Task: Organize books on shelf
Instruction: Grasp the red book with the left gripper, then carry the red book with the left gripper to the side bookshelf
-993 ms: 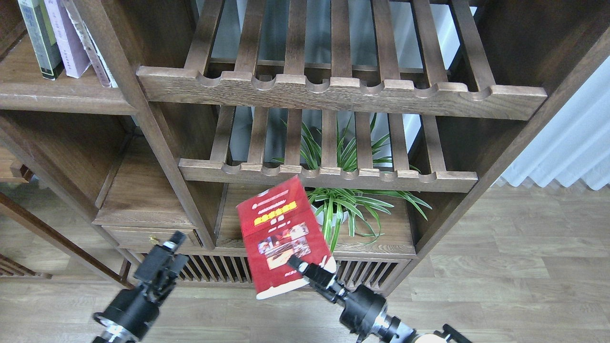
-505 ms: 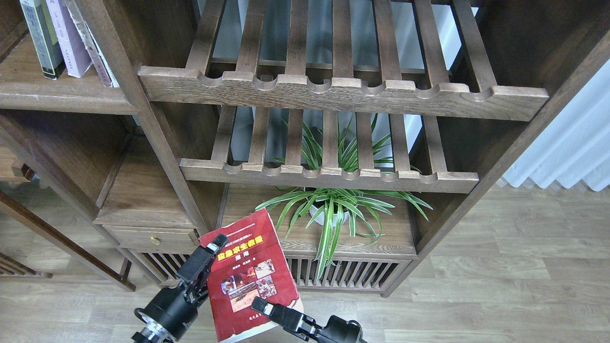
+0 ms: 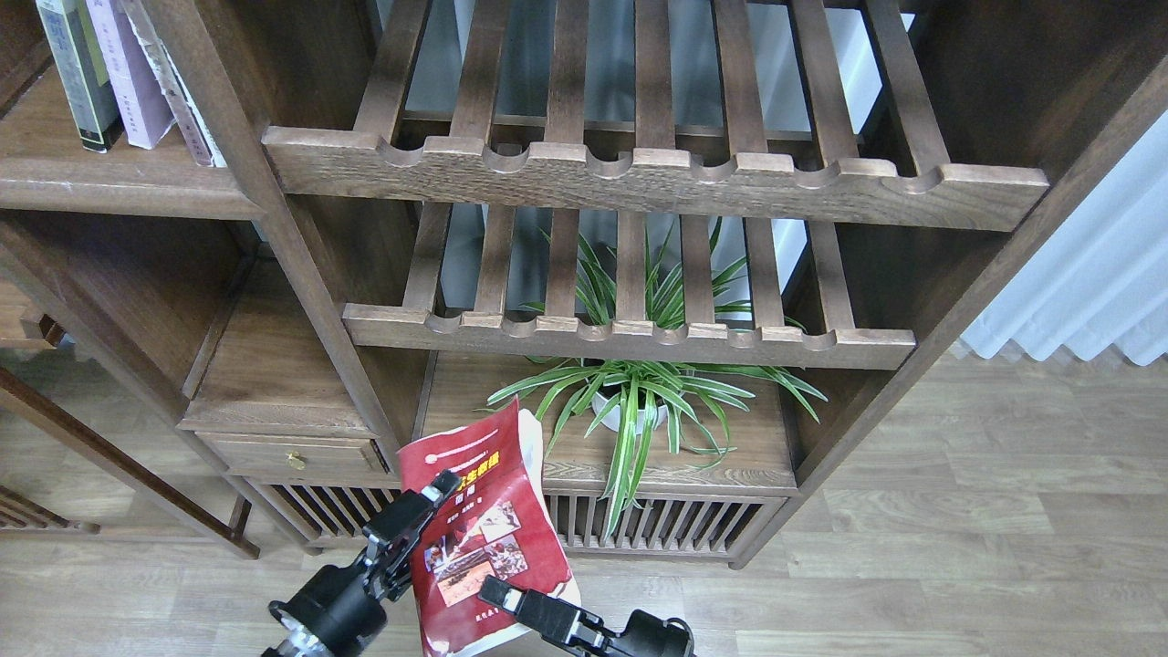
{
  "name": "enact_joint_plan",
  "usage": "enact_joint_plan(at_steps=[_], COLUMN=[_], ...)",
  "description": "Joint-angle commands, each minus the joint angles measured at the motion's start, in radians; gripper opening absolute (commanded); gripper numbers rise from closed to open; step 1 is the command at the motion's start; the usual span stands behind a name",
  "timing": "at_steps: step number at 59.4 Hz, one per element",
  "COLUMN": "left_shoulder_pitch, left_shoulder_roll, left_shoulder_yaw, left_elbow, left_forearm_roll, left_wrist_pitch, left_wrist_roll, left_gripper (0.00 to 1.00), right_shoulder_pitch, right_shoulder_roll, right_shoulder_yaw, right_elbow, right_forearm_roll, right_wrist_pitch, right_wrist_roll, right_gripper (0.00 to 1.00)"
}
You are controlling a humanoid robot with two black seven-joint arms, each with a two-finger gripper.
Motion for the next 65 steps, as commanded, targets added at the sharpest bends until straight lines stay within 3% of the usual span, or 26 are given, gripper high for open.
enact_joint_plan(at_steps=[1,3,6,10,14,19,27,38,39,45,49,65], left_shoulder_pitch=[0.011,0.014,0.016,0.033,0.060,0.100,0.171,0.177,0.174,0.156,0.101,-0.225], left_shoulder_roll=[0.029,0.032,0.037,0.061,0.096,0.159,0.268,0.325,0.340,0.344,0.345,0.318], left_shoulder_yaw=[-0.063,-0.074,-0.097,-0.135,-0.187,-0.287,-0.578,-0.830,-0.918,-1.019,-1.094,-1.137], left_elbow=[-0.017,-0.022,-0.040,-0.095,-0.154,-0.215,-0.284,-0.307,-0.304,-0.298,-0.292,-0.226], left_forearm_roll=[-0.003,-0.003,-0.004,-0.006,-0.007,-0.007,-0.009,-0.007,0.003,0.026,0.117,0.508], left_wrist_pitch=[0.002,0.002,0.002,0.002,0.002,0.002,0.002,0.002,0.002,0.002,0.002,0.002], left_wrist_roll=[-0.003,-0.003,-0.003,-0.005,-0.003,0.000,-0.003,0.010,0.023,0.075,0.135,0.153], left_gripper=[0.00,0.00,0.00,0.00,0.00,0.00,0.00,0.00,0.00,0.01,0.01,0.02], right_shoulder_pitch=[0.000,0.000,0.002,0.014,0.023,0.027,0.028,0.027,0.027,0.027,0.023,0.017], right_shoulder_roll=[-0.002,-0.002,-0.002,-0.002,-0.002,-0.002,-0.002,-0.002,-0.002,-0.002,-0.002,-0.002], right_shoulder_yaw=[0.003,0.003,-0.001,-0.003,0.002,0.006,0.032,0.031,0.031,0.031,0.029,0.022], right_elbow=[0.001,0.001,0.003,0.009,0.011,0.014,0.000,-0.009,-0.012,-0.014,-0.012,-0.012], right_forearm_roll=[-0.004,-0.005,-0.014,-0.050,-0.060,-0.059,-0.060,-0.062,-0.065,-0.065,-0.067,-0.074], right_wrist_pitch=[0.001,0.001,0.001,0.001,0.001,0.001,0.001,0.001,0.001,0.001,0.001,0.001], right_wrist_roll=[0.002,0.002,0.002,0.005,0.008,0.013,0.013,0.005,0.005,0.005,0.003,0.002], right_gripper=[0.26,0.30,0.48,0.89,0.99,0.99,0.99,0.99,0.99,0.99,0.99,0.99])
